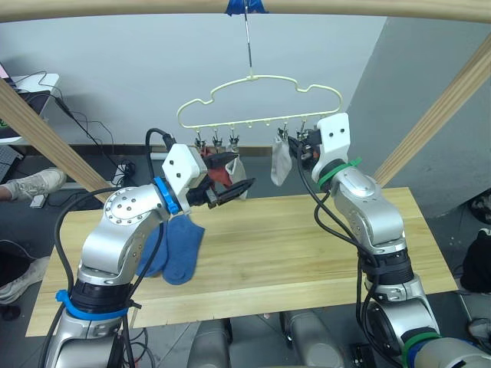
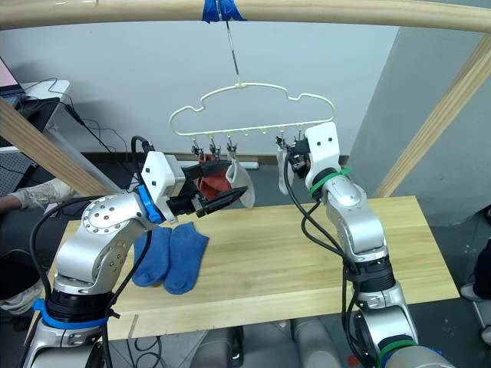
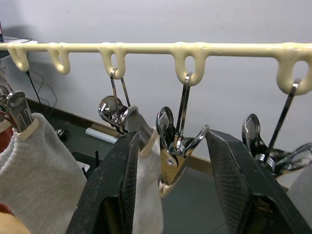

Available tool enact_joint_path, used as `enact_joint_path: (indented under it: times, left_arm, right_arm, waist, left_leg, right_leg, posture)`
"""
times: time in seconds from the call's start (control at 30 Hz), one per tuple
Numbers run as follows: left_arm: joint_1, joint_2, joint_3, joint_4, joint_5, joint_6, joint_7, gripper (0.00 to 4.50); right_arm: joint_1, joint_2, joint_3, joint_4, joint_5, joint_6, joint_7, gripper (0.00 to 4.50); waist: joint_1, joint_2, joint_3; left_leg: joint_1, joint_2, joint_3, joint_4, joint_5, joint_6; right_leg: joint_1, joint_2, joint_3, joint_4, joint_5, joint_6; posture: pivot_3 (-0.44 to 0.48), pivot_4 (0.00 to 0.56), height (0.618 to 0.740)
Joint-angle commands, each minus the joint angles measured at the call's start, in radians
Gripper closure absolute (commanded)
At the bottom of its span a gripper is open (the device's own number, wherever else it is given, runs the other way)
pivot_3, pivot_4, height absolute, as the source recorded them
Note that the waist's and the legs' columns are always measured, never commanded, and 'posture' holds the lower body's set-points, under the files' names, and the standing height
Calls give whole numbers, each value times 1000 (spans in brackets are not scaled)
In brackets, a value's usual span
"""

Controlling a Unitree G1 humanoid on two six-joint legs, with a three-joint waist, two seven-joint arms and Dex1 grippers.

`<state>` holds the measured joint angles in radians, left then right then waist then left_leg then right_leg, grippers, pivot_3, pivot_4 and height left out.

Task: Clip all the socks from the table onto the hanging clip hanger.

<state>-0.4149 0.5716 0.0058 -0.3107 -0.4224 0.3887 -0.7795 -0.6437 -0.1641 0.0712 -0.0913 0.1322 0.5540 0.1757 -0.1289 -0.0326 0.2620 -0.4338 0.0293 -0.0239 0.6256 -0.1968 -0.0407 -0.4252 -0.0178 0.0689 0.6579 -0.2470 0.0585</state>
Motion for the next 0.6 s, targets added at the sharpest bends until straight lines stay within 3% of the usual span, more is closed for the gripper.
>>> enact_joint_path:
  times: [0.03,0.6]
  left_arm:
    - [-10,-2,-2,-23,5,-24,-7,1209]
    - [-8,-7,-8,-24,17,-23,-4,1209]
  right_arm:
    - [-31,10,-7,-4,-9,-40,3,2268]
    - [-90,52,17,92,-34,-96,40,2268]
  waist:
    - [0,0,0]
    - [1,0,0]
  left_leg:
    - [0,0,0,0,0,0]
    - [0,0,0,2,0,0]
  right_leg:
    - [0,0,0,0,0,0]
    - [0,0,0,2,2,-4]
  posture:
    - [-116,225,740]
    - [-108,225,740]
